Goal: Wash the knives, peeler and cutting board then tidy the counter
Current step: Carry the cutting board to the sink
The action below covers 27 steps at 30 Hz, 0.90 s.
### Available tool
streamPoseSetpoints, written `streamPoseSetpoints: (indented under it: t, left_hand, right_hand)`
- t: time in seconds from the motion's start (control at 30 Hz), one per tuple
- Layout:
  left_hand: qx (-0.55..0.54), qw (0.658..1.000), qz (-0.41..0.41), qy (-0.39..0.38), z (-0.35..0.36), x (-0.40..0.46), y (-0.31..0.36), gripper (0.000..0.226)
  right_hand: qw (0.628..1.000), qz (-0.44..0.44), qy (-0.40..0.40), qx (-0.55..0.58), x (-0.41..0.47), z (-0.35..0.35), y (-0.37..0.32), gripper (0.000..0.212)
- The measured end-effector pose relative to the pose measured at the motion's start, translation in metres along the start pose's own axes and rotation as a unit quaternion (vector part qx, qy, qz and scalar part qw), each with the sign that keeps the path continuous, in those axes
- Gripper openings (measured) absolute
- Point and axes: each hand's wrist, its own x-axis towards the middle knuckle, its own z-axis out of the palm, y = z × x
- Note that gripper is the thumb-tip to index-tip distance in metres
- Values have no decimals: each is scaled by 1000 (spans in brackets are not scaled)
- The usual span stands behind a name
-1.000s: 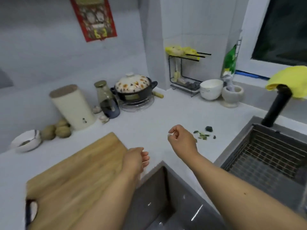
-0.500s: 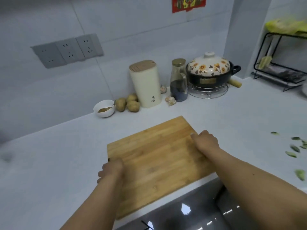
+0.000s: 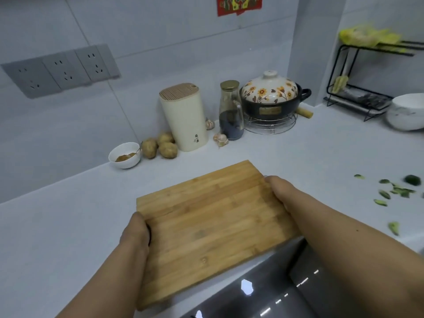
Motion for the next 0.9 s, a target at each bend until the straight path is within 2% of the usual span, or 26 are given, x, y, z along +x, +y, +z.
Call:
streamPoseSetpoints:
  t: [0.07, 0.13, 0.2, 0.3, 0.37, 0.5, 0.6, 0.77, 0.9]
  left_hand:
    - [-13, 999, 6, -32, 11, -5, 16, 60]
    - [-24, 998, 28, -52, 27, -16, 34, 67]
    - [-43, 995, 48, -72, 48, -32, 48, 62]
    - [-57, 987, 80, -129, 86, -72, 64, 25]
    - [-43, 981, 91, -165, 116, -94, 72, 13]
    - [30, 961, 111, -252, 173, -156, 73, 19]
    - [72, 939, 132, -310, 213, -205, 62, 15]
    - [117, 892, 161, -407, 284, -314, 21, 12]
    - [151, 857, 165, -463, 327, -394, -19, 10]
  right_hand:
    - [999, -6, 30, 22, -15, -15, -1, 68]
    - [996, -9, 67, 51, -30, -36, 0, 68]
    - [991, -10, 111, 78, -47, -63, 4, 66]
    - [975, -15, 181, 127, -72, -110, 19, 62]
    - [963, -14, 216, 159, -90, -143, 34, 53]
    - [927, -7, 299, 228, -134, -213, 77, 63]
    - [900, 1, 355, 253, -171, -255, 107, 48]
    - [829, 41, 471, 299, -236, -337, 188, 58]
    - [787, 82, 523, 318, -278, -394, 254, 65]
